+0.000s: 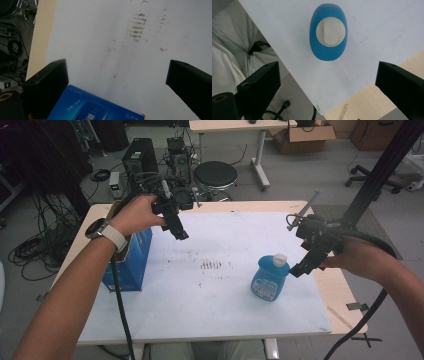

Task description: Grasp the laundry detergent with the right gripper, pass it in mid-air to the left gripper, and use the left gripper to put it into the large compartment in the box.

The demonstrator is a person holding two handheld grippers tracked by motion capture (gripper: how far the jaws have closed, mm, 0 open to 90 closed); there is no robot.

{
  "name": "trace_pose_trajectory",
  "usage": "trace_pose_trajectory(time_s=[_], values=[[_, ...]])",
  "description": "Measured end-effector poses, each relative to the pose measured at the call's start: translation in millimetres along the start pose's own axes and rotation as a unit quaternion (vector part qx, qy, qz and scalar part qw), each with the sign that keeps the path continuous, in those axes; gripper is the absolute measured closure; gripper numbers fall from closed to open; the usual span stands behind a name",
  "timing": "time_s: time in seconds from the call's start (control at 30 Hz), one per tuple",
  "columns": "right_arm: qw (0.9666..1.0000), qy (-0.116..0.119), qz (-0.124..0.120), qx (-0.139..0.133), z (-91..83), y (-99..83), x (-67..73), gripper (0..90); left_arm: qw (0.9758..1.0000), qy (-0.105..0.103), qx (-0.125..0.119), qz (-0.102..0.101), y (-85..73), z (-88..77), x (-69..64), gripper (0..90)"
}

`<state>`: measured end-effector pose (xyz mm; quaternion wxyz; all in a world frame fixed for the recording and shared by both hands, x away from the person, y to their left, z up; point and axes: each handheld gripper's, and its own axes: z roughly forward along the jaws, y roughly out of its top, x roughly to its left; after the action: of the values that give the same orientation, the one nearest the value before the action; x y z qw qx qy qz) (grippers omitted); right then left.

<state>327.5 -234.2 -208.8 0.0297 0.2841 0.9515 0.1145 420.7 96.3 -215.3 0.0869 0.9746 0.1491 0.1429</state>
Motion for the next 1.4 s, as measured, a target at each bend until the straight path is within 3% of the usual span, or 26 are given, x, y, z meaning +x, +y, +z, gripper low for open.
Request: trace_pose_trajectory(time_s=[0.63,1.13,1.4], values=[[0.9993,0.007,0.025,-0.027,30.3,-18.5,-1.9,5.9,1.0,0.001,0.004,0.001,-0.7,-1.0,-0.4,4.9],[0.9957,0.005,0.043,-0.082,48.6,-35.1,-0.6,6.2,1.0,0.0,0.004,0.0,-1.7,2.2,-0.8,4.9],[0.9935,-0.001,0.04,-0.106,62.8,-44.8,2.1,6.1,1.0,0.0,0.003,0.002,-0.7,3.8,-1.8,4.9]])
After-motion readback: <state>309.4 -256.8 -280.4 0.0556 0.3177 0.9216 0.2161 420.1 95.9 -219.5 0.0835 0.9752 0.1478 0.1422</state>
